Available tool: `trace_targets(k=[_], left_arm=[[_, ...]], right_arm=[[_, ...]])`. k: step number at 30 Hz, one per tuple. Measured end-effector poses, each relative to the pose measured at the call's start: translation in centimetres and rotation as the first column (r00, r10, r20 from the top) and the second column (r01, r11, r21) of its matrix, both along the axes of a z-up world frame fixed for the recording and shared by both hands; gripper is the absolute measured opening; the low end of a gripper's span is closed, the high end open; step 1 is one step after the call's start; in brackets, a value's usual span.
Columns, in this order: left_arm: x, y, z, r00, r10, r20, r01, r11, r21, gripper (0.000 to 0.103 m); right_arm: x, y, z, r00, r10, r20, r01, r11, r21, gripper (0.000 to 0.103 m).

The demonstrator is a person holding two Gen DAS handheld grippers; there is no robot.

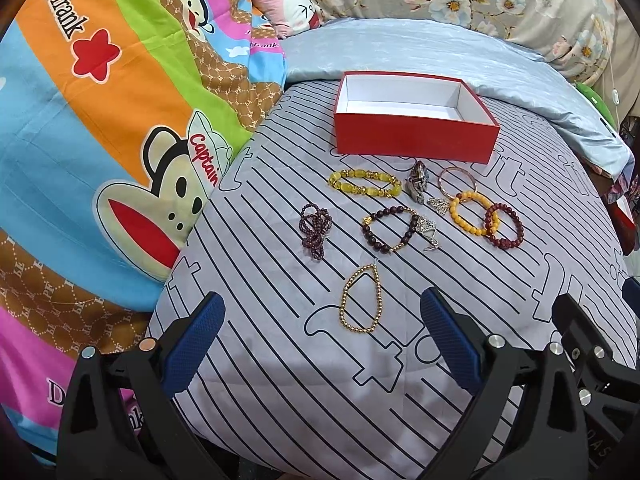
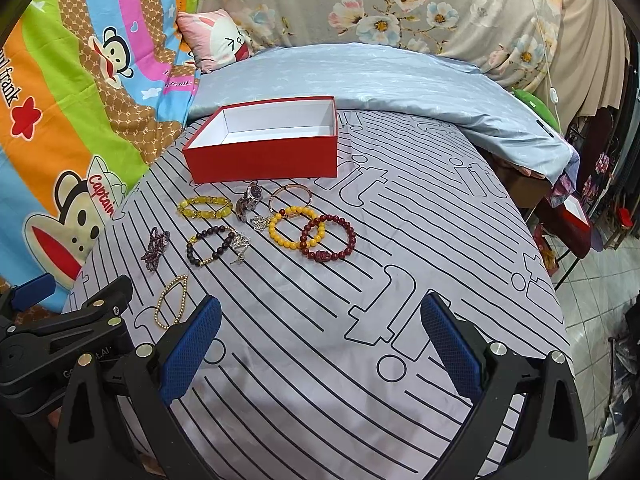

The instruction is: Organize jewelry

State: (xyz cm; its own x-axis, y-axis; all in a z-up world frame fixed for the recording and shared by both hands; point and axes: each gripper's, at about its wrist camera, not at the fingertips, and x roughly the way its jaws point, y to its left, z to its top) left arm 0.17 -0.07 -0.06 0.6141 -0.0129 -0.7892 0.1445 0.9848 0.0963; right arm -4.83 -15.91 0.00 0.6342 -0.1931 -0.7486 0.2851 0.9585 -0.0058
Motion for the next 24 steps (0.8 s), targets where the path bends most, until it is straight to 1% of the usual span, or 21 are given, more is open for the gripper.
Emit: trace_targets(k=[24], left_arm=[[-0.13,0.09,-0.1,1.0,0.0,-0.006,0.0,1.0,-0.003,0.091]], right_arm=[[-0.04,0.0,-0.09,1.0,0.0,0.0,0.0,1.0,0.0,0.096]])
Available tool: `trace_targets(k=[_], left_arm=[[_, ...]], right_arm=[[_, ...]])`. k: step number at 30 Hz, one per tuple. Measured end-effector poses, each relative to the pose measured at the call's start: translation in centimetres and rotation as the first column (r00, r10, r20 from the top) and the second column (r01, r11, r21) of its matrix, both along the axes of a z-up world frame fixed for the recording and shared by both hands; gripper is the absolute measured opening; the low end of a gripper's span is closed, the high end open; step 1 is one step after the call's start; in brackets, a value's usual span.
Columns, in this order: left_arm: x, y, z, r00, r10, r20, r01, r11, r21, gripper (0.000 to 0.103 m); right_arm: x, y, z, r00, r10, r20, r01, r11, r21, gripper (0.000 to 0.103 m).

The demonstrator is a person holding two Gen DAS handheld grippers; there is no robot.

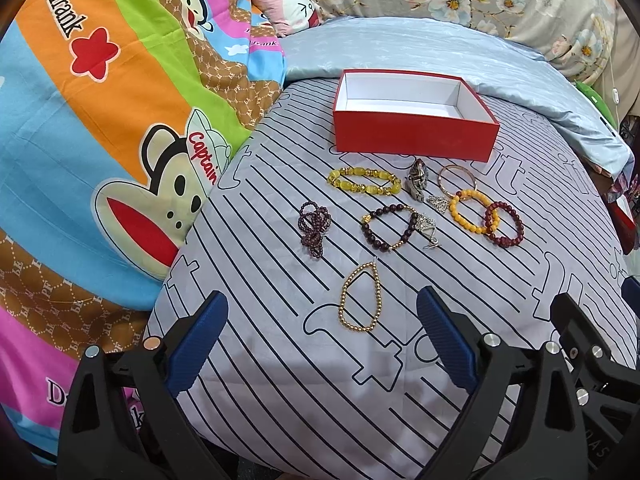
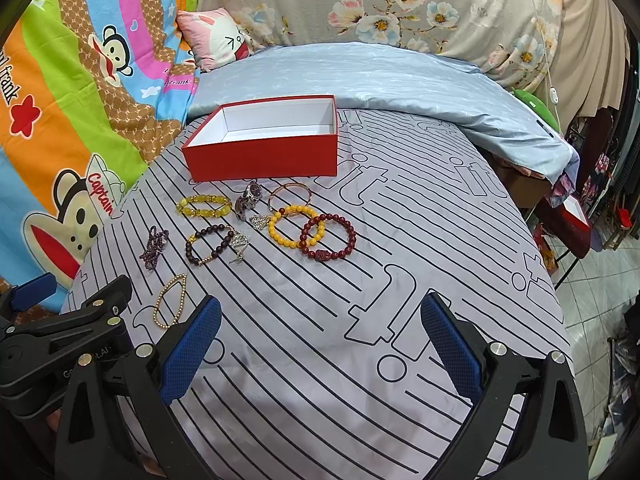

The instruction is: Organize jewelry

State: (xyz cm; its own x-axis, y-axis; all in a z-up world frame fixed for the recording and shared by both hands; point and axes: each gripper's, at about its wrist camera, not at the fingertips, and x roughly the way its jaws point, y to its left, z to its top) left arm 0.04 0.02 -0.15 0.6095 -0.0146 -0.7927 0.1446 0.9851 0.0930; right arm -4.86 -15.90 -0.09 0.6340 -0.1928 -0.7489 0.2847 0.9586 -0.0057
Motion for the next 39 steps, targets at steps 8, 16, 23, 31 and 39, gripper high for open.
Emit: trace_targets(k=[8,16,23,31,39], left_arm=[[-0.01,-0.03,0.0,1.0,-0.001,-0.001,0.001,1.0,0.0,0.09],[0.04,-0.04,-0.01,1.0,-0.002,-0.002,0.002,1.0,0.001,0.09],[0.05,-0.04,0.02,1.0,-0.002,-0.001,0.002,1.0,0.001,0.09],[0.09,-0.04,-0.02,1.0,-0.001,0.0,0.001,1.0,0.001,0.09],[0.6,0.31,-0.44,1.0,-0.006,-0.024,0.006,1.0,-0.019,0.09]], right_arm=[[0.02,0.01,-0.03,1.0,-0.001,-0.001,0.001,1.0,0.0,0.096],[0.07,0.01,-0.03,1.0,0.0,-0.001,0.0,1.0,0.0,0.096],[0.09,-0.01,0.0,1.0,0.0,-0.001,0.0,1.0,-0.001,0.096],[0.09,0.02,-0.03,1.0,0.0,0.0,0.0,1.0,-0.004,0.096],[0.39,-0.29,-0.4,1.0,0.009,-0.004,-0.009,1.0,0.005,0.096]])
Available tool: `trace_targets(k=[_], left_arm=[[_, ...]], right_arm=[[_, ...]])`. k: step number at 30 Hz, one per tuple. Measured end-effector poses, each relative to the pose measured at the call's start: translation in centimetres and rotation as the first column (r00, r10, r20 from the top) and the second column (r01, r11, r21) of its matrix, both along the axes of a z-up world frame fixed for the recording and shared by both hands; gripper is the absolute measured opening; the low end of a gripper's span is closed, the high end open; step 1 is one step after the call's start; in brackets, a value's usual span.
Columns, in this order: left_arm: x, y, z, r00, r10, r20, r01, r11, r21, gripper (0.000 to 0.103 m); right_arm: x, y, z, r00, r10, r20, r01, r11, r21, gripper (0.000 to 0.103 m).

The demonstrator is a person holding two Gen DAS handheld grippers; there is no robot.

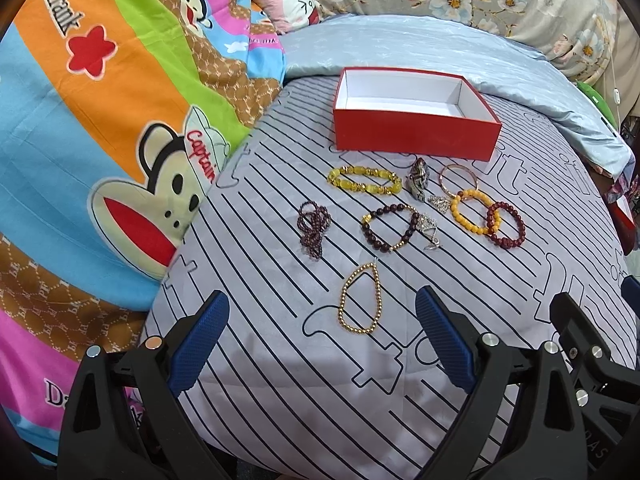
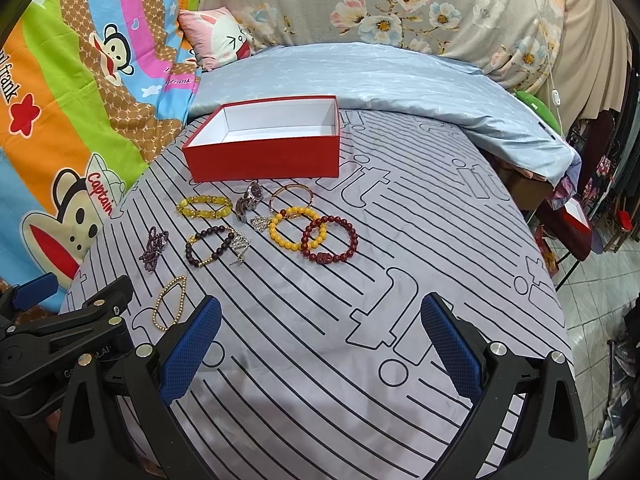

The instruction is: Organize jewelry

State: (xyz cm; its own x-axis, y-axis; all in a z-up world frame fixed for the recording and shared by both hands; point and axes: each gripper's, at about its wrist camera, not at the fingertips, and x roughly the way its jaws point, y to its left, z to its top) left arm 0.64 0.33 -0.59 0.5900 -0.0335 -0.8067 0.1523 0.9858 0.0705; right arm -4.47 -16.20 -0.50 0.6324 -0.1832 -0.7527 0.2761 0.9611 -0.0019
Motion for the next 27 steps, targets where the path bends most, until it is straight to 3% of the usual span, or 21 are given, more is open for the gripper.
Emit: trace_targets(k=[6,16,27], left_arm=[[1.2,1.7,-2.0,0.997,0.034,-0.066,-0.036,0.999,-0.035,0.09],[4.0,4.2,-4.1,0.99,0.099,-0.102,-0.105,0.993,-0.05,0.09],[3.8,1.2,-6.7,0.99,0.0,-0.141,-0.007,0.999,-0.05,0.09]], right_arm=[[0.6,-0.7,-1.2,1.0,-0.009,-0.021,0.009,1.0,-0.006,0.096],[2.1,-2.4,-3.7,0.999,-0.016,-0.045,0.018,0.999,0.041,0.096],[3.4,-2.7,-5.4,0.997,-0.018,-0.077,0.02,0.999,0.028,0.096]])
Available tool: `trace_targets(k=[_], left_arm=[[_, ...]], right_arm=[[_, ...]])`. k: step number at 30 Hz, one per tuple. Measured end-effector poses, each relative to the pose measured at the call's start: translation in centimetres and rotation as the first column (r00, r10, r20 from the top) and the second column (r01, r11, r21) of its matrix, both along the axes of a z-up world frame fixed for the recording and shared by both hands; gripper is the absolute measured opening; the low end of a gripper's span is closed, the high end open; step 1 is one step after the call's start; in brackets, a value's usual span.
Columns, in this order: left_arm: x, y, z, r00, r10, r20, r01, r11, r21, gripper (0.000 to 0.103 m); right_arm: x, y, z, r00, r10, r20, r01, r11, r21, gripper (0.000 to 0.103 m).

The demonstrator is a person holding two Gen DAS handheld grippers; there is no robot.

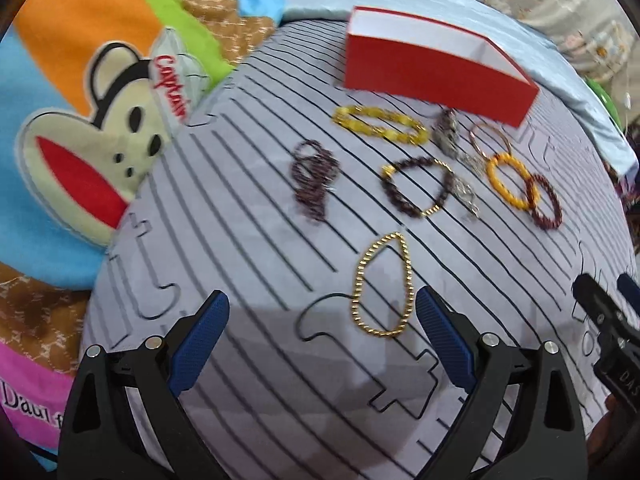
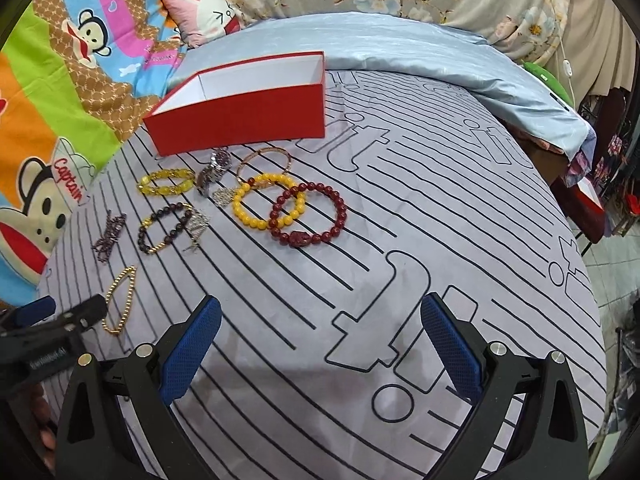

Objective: Organize jewelry
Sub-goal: 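Grasp the gold bead chain with the left tool while the right tool grasps the dark red bead bracelet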

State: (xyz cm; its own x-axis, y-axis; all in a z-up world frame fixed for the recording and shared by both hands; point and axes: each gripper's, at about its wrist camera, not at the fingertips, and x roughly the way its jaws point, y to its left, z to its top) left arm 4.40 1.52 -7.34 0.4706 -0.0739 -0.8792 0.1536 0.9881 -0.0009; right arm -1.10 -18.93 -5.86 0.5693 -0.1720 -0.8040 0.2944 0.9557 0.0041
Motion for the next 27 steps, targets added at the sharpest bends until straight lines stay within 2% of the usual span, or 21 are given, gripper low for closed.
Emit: trace_targets(k=[1,3,6,13,16,17,19,21,27], left_arm=[[0.1,-0.2,-0.3,1.0,-0.005,-0.002,0.006,1.0,0.005,0.089],[0.6,-0.5,-0.9,1.0,-0.014,-0.015,0.014,1.0,-0.003,0.073],[1.1,-0.2,-1.3,1.0,-0.002,-0.028,0.001,1.0,-0.023,0.07],[1.4,-0.4,-1.3,1.0,-0.025,0.007,0.025,1.0,-0.004,0.057],[1.4,-0.8,-1.2,0.998,-0.054,0.021,0.054,0.998,-0.008,0.037],[1.4,-1.0,-1.1,0.998,-0.063,0.022,0.063,0.998,-0.008,0.028],[1.5,-1.2,-1.0,0.997,-0.074,0.02,0.074,0.997,-0.018,0.019],[1.7,-1.3,-1.0,0.997,-0.079,0.015,0.079,0.996,-0.03,0.004],[2.2,-1.0,0.0,0.997,-0.079,-0.003,0.079,0.991,-0.105,0.003]], right_arm=[[0.1,-0.1,-0.1,1.0,-0.003,-0.003,0.003,1.0,-0.001,0.096],[0.0,-0.3,-0.1,1.0,-0.012,-0.006,0.012,1.0,0.008,0.096],[0.1,-0.6,-0.1,1.0,-0.015,-0.006,0.015,1.0,0.016,0.096],[0.8,-0.5,-0.5,1.0,-0.003,-0.019,0.003,1.0,0.024,0.095],[1.2,-0.4,-0.8,1.0,0.007,-0.027,-0.006,1.0,0.029,0.094],[1.3,-0.4,-0.8,1.0,0.008,-0.027,-0.007,1.0,0.03,0.094],[1.6,-0.3,-0.9,1.0,0.012,-0.028,-0.011,0.999,0.032,0.093],[1.9,-0.4,-0.9,1.0,0.014,-0.027,-0.013,0.999,0.036,0.092],[3.0,-0.9,-0.9,1.0,0.019,-0.017,-0.018,0.998,0.055,0.082]])
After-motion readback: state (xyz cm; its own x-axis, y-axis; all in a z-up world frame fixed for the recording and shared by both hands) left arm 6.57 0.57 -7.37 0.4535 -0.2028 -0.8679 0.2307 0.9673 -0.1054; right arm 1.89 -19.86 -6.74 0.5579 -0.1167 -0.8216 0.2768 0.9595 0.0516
